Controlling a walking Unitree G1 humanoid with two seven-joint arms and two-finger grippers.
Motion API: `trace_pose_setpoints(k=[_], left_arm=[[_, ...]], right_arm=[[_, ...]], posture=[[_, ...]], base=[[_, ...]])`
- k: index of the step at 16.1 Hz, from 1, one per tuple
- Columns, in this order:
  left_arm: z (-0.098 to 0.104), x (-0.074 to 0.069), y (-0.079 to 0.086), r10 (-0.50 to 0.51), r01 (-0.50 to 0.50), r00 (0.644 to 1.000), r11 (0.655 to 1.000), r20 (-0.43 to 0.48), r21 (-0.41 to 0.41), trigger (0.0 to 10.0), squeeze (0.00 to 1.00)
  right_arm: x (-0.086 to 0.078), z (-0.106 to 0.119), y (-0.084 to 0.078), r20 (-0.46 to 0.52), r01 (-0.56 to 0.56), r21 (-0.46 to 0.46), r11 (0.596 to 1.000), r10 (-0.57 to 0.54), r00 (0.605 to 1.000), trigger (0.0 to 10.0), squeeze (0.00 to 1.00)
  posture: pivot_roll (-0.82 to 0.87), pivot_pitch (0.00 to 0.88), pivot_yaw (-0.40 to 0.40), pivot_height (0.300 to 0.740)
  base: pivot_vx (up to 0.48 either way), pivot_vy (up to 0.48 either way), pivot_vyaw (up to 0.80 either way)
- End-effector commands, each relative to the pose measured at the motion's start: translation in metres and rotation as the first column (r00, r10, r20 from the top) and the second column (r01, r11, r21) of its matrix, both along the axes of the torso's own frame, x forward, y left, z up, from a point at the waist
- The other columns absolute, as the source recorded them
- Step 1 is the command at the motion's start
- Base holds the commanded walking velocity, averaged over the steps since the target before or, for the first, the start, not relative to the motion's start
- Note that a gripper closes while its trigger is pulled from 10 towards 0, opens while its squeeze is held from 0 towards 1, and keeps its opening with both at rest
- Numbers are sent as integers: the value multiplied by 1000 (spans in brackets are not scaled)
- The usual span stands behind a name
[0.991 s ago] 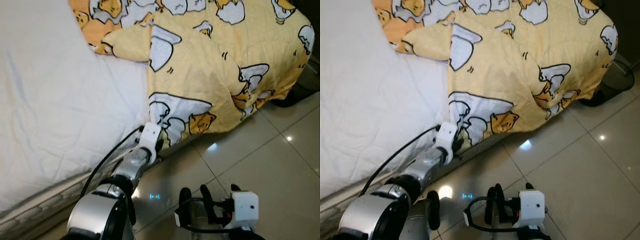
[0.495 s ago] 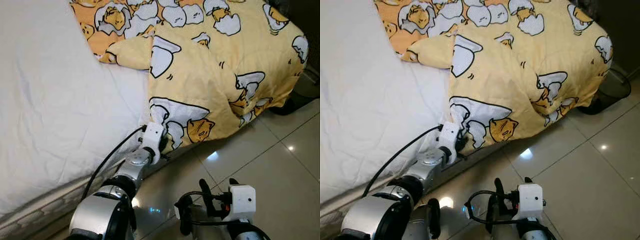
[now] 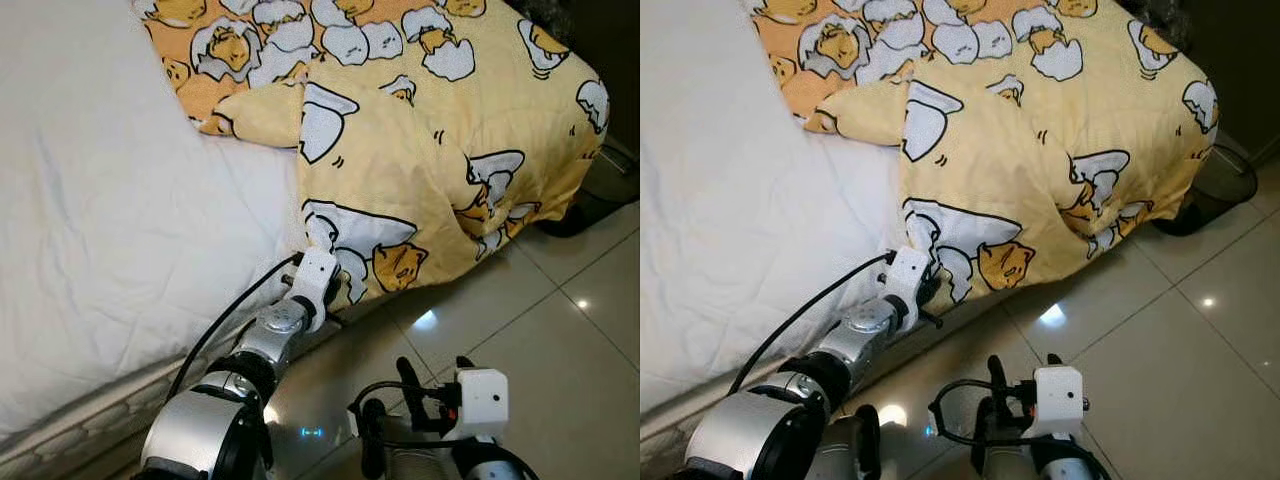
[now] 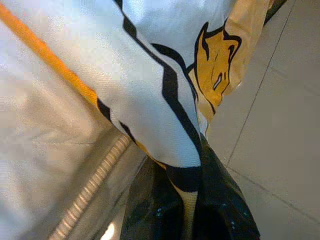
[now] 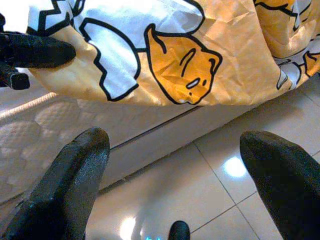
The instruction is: Clean up the room
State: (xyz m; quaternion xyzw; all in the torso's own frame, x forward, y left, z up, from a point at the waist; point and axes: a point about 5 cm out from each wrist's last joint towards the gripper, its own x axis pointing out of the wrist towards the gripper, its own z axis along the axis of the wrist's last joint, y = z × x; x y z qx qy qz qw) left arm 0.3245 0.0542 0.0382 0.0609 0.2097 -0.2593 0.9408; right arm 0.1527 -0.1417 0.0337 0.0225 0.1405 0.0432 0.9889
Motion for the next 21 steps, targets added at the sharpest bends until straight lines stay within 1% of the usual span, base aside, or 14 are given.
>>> trace_pose_setpoints(k=[1, 3, 5, 8, 10, 12, 13, 15, 17, 21], left_arm=[[-6, -5, 2, -29, 29, 1000, 999, 5, 27, 10000, 0], [-12, -10, 10, -24, 24, 1000, 1000, 5, 19, 10000, 0], [-14, -13, 9, -34, 34, 999, 999, 4, 16, 10000, 0], [-17, -19, -2, -64, 64, 998, 998, 7, -6, 10000, 0], [-19, -22, -5, -77, 77, 997, 997, 4, -4, 10000, 0], [-22, -29, -14, -125, 125, 992, 992, -9, -21, 10000, 0], [-23, -31, -16, -136, 135, 991, 991, -10, -21, 10000, 0], [-30, -43, -26, -188, 187, 981, 982, -38, -40, 10000, 0], [-34, -52, -34, -210, 207, 977, 976, -40, -62, 10000, 0], [-33, -51, -35, -187, 183, 982, 979, -38, -91, 10000, 0]], right_arm=[[-3, -4, -3, -16, 14, 1, 1000, -14, 1000, 10000, 0], [2, -1, -4, 7, 14, 1, 1000, -14, 1000, 10000, 0], [4, -1, -4, 11, 17, 1, 1000, -17, 1000, 10000, 0], [4, -3, -4, 7, 13, 0, 1000, -13, 1000, 10000, 0], [5, -2, -2, 10, 8, 5, 1000, -8, 1000, 10000, 0], [7, -3, -3, 11, 4, 5, 1000, -4, 1000, 10000, 0], [7, -3, -3, 12, 4, 4, 1000, -4, 1000, 10000, 0], [7, -4, -4, 13, 4, 3, 1000, -4, 1000, 10000, 0], [7, -4, -4, 14, 5, 3, 1000, -5, 1000, 10000, 0], [9, -3, -5, 17, 0, 0, 1000, 0, 1000, 10000, 0]], posture=[[-109, 203, 11, 740], [-115, 198, 14, 740], [-116, 199, 16, 740], [-112, 193, 18, 740], [-113, 185, 18, 740], [-110, 182, 19, 740], [-110, 182, 19, 740], [-109, 182, 21, 740], [-109, 182, 21, 740], [-111, 178, 15, 740]], base=[[0, 0, 0], [0, 0, 0], [0, 0, 0], [0, 0, 0], [0, 0, 0], [-150, 0, 0], [0, 0, 0], [0, 0, 0], [0, 0, 0], [0, 0, 0]])
